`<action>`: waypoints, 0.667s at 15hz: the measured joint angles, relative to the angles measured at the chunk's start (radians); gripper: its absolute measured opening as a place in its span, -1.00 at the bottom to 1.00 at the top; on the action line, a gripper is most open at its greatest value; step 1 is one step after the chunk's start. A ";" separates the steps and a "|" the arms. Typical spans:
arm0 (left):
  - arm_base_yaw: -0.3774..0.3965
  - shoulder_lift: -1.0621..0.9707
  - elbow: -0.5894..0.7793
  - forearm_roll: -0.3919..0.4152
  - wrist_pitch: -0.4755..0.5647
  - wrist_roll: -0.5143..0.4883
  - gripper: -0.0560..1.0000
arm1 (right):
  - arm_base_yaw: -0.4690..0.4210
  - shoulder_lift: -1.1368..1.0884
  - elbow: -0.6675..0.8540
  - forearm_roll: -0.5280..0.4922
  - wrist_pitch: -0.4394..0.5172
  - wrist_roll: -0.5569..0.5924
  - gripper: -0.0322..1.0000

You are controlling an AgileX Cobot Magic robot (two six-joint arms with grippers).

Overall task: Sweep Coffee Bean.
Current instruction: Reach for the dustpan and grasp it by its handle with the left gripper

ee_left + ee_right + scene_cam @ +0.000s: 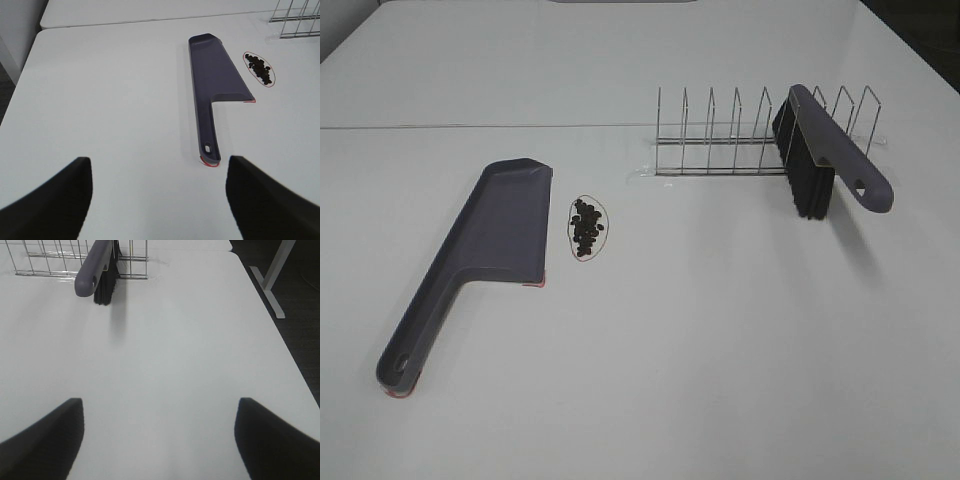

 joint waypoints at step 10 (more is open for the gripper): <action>0.000 0.000 0.000 0.000 0.000 0.000 0.44 | 0.000 0.000 0.000 0.000 0.000 0.000 0.61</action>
